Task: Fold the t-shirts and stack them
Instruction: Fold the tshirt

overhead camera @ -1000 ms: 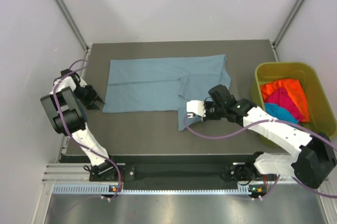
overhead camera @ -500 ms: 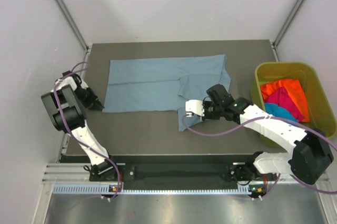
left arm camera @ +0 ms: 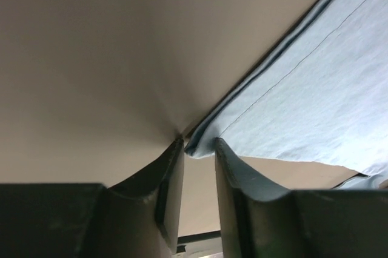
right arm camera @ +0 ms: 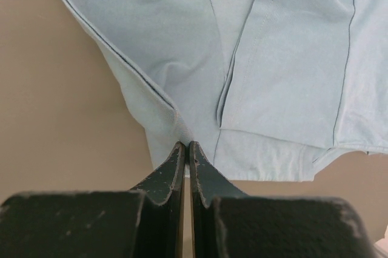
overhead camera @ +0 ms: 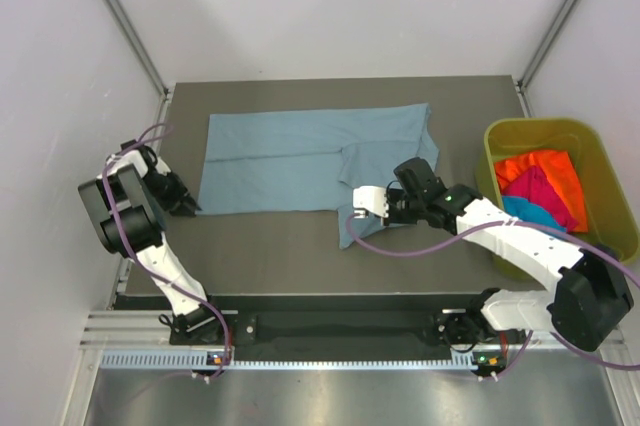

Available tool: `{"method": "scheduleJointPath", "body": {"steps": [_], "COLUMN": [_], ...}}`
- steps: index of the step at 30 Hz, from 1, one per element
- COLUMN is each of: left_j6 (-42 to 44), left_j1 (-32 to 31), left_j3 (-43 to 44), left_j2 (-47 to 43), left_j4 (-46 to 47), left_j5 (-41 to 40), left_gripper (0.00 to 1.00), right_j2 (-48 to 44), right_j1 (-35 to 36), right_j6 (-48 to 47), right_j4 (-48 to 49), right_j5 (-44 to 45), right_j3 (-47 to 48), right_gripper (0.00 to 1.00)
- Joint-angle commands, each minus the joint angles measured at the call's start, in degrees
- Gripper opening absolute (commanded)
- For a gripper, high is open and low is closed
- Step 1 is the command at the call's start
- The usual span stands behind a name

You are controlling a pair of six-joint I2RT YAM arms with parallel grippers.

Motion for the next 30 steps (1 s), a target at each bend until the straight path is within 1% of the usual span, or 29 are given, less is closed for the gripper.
{"method": "scheduleJointPath", "body": {"steps": [1,3,5,7,8,14,19,24,30], "left_j6": [0.19,-0.07,0.01,-0.07,-0.07,1.24,2.47,4.76,5.90], "left_j1": [0.22,0.22,0.22,0.14,0.14,0.14,-0.04,-1.70,-4.17], "left_j3": [-2.04,-2.04,-1.78,-1.16,-1.07,0.95,5.60,11.22,15.53], "left_j2": [-2.50,-2.33,-2.06,-2.15,-2.15,-5.13,-8.12,-9.01,-9.53], "left_j4": [0.04,0.22,0.22,0.22,0.04,-1.98,-4.52,-6.55,-7.78], "left_j5": [0.77,0.94,1.12,1.29,1.73,2.79,6.04,6.92,6.84], "left_gripper": [0.30,0.26,0.15,0.12,0.01,0.00,0.00,0.00,0.00], "right_j2": [-0.49,-0.75,-1.02,-1.37,-1.46,-3.56,-5.15,-4.10,-1.02], "right_j1": [-0.82,-1.08,-1.52,-1.87,-2.31,-5.20,-7.41,-8.20,-8.73], "right_j6": [0.57,0.65,0.65,1.00,1.18,3.38,4.52,4.00,2.42], "right_j4": [1.85,1.94,1.94,2.20,2.29,2.73,2.38,2.56,6.59], "right_j5": [-0.25,-0.25,-0.16,-0.16,-0.07,1.16,1.60,2.21,4.50], "right_j3": [1.79,1.52,1.26,0.91,0.82,1.70,4.76,8.72,14.25], "right_gripper": [0.00,0.00,0.00,0.00,0.00,0.00,0.00,0.00,0.00]}}
